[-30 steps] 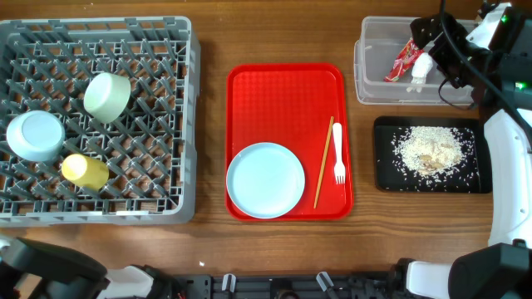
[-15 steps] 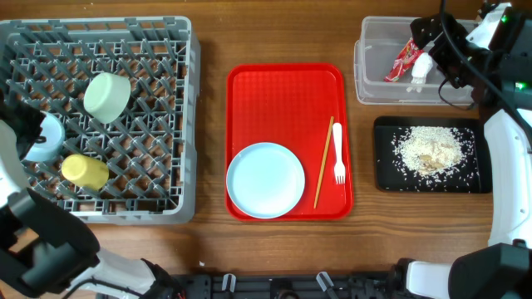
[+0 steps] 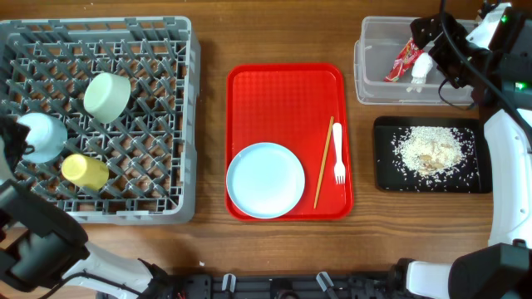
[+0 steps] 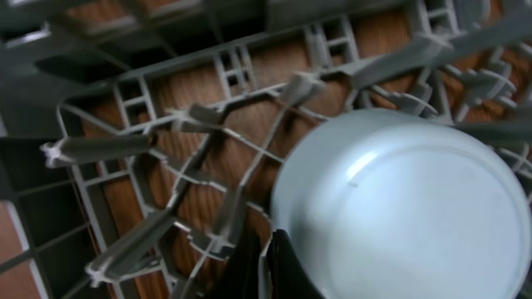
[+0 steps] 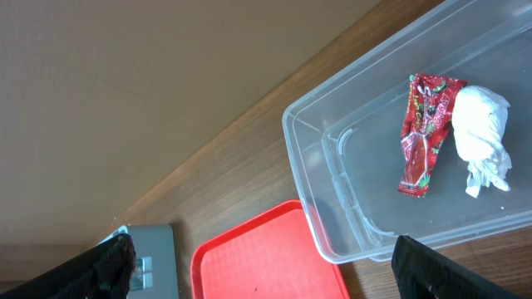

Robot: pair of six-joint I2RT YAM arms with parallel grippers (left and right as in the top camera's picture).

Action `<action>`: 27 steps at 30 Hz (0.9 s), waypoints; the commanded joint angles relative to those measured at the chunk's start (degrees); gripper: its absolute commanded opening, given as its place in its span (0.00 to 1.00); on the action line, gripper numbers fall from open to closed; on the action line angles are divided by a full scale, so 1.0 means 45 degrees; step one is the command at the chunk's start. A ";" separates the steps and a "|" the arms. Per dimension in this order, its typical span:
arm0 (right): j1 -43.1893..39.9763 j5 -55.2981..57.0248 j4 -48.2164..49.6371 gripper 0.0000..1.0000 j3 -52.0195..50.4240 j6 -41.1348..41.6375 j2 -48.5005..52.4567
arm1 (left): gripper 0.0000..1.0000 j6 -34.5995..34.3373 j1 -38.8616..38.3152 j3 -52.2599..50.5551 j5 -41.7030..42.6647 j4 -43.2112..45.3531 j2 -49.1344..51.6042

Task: Sort waste into correct bins and load items into the dishwasher rack
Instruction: 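Raise the left gripper and swing it back over the tray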

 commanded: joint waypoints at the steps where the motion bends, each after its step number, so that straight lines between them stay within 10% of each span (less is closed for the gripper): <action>1: -0.0029 0.0146 0.0039 1.00 0.0010 0.0053 -0.0204 | 0.04 -0.0787 0.0631 0.0010 0.2977 -0.0029 -0.0588; 6: -0.0029 0.0146 0.0039 1.00 0.0010 0.0058 -0.0204 | 0.06 -0.0797 0.0364 0.0170 0.5440 0.0034 -0.2667; 8: -0.0029 0.0146 0.0039 1.00 0.0010 0.0049 -0.0204 | 0.25 -0.0792 0.0058 0.0170 0.8456 0.0243 -0.3555; 11: -0.0029 0.0146 0.0039 1.00 0.0010 0.0053 -0.0204 | 0.85 -0.0782 -0.0685 0.0170 1.1706 0.0471 -0.4269; 13: -0.0029 0.0146 0.0039 1.00 0.0010 0.0053 -0.0204 | 0.82 -0.0729 -0.1583 0.0170 1.1924 0.0816 -0.4439; 16: -0.0029 0.0146 0.0039 1.00 0.0010 0.0053 -0.0204 | 0.53 -0.0743 -0.3337 0.0170 0.9379 0.1443 -0.4250; 21: -0.0029 0.0146 0.0039 1.00 0.0010 0.0049 -0.0204 | 0.65 -0.0738 -0.6314 0.0165 0.2433 0.1734 -0.3206; 27: -0.0029 0.0146 0.0039 1.00 0.0010 0.0053 -0.0204 | 0.57 -0.0738 -0.7349 0.0165 0.1379 0.2463 -0.1151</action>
